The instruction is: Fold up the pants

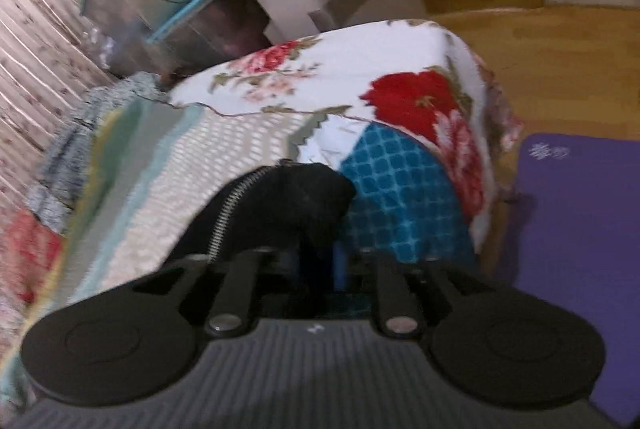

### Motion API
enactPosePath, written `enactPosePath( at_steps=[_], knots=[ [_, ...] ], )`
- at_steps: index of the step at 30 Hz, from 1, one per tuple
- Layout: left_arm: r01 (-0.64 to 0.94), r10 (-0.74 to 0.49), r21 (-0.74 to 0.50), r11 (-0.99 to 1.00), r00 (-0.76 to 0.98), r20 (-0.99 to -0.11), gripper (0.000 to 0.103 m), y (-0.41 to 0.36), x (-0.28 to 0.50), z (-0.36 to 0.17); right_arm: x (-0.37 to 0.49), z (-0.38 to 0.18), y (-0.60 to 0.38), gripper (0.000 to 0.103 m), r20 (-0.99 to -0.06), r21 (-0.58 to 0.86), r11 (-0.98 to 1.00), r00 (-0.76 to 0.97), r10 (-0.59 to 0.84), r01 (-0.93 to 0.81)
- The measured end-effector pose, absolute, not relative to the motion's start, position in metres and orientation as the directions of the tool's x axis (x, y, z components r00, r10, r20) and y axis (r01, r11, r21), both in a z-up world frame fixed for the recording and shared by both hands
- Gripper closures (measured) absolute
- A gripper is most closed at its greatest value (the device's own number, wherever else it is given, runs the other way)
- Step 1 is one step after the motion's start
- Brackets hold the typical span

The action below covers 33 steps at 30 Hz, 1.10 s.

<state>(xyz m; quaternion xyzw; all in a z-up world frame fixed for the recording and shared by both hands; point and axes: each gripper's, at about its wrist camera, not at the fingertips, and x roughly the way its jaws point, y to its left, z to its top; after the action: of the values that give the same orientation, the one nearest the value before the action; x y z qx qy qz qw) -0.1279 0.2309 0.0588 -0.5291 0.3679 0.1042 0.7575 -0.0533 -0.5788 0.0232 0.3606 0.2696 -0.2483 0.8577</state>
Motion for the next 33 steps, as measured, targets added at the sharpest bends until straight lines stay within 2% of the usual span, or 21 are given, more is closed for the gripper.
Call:
enactPosePath(
  at_steps=[2, 4, 8, 9, 11, 12, 14, 16, 20, 26, 28, 29, 31, 33],
  knots=[
    [-0.546, -0.227, -0.719, 0.43, 0.705, -0.672, 0.089, 0.23, -0.134, 0.061, -0.056, 0.025, -0.577, 0.032, -0.639, 0.481, 0.596, 0.723, -0.264, 0.643],
    [-0.546, -0.21, -0.712, 0.442, 0.708, -0.674, 0.087, 0.231, -0.139, 0.066, -0.065, 0.029, -0.578, 0.032, -0.621, 0.507, 0.552, 0.725, -0.298, 0.662],
    [-0.557, -0.131, -0.683, 0.472, 0.722, -0.679, 0.083, 0.24, -0.152, 0.082, -0.081, 0.027, -0.582, 0.032, -0.571, 0.606, 0.49, 0.771, -0.281, 0.627],
    [-0.556, -0.124, -0.684, 0.473, 0.726, -0.676, 0.078, 0.242, -0.153, 0.085, -0.085, 0.03, -0.58, 0.032, -0.562, 0.623, 0.482, 0.781, -0.273, 0.617],
    [-0.557, -0.124, -0.681, 0.475, 0.724, -0.678, 0.057, 0.241, -0.156, 0.089, -0.091, 0.029, -0.58, 0.032, -0.553, 0.65, 0.466, 0.794, -0.253, 0.6],
    [-0.558, -0.128, -0.677, 0.48, 0.719, -0.684, 0.044, 0.239, -0.156, 0.089, -0.093, 0.028, -0.58, 0.032, -0.55, 0.663, 0.459, 0.801, -0.238, 0.592],
    [-0.55, -0.153, -0.67, 0.498, 0.705, -0.693, 0.033, 0.231, -0.154, 0.086, -0.097, 0.025, -0.576, 0.032, -0.545, 0.686, 0.449, 0.813, -0.204, 0.573],
    [-0.545, -0.202, -0.68, 0.49, 0.688, -0.697, 0.012, 0.224, -0.152, 0.075, -0.096, 0.022, -0.572, 0.032, -0.538, 0.704, 0.456, 0.828, -0.158, 0.544],
    [-0.554, -0.317, -0.713, 0.43, 0.647, -0.693, 0.01, 0.212, -0.138, 0.042, -0.083, 0.014, -0.553, 0.032, -0.554, 0.703, 0.503, 0.831, -0.056, 0.503],
    [-0.57, -0.387, -0.735, 0.368, 0.625, -0.678, 0.001, 0.198, -0.11, 0.002, -0.068, 0.011, -0.543, 0.032, -0.579, 0.687, 0.512, 0.814, -0.044, 0.516],
    [-0.564, -0.381, -0.735, 0.376, 0.629, -0.678, 0.003, 0.192, -0.104, 0.0, -0.066, 0.011, -0.546, 0.032, -0.584, 0.676, 0.515, 0.809, -0.062, 0.527],
    [-0.548, -0.374, -0.736, 0.397, 0.636, -0.675, 0.007, 0.188, -0.101, 0.002, -0.066, 0.011, -0.547, 0.032, -0.589, 0.671, 0.514, 0.805, -0.069, 0.534],
    [-0.525, -0.352, -0.717, 0.459, 0.634, -0.689, 0.047, 0.182, -0.096, 0.009, -0.066, 0.009, -0.551, 0.032, -0.594, 0.671, 0.508, 0.802, -0.068, 0.54],
    [-0.52, -0.341, -0.707, 0.479, 0.632, -0.696, 0.065, 0.182, -0.093, 0.013, -0.065, 0.007, -0.555, 0.031, -0.596, 0.667, 0.504, 0.799, -0.08, 0.548]
  ],
)
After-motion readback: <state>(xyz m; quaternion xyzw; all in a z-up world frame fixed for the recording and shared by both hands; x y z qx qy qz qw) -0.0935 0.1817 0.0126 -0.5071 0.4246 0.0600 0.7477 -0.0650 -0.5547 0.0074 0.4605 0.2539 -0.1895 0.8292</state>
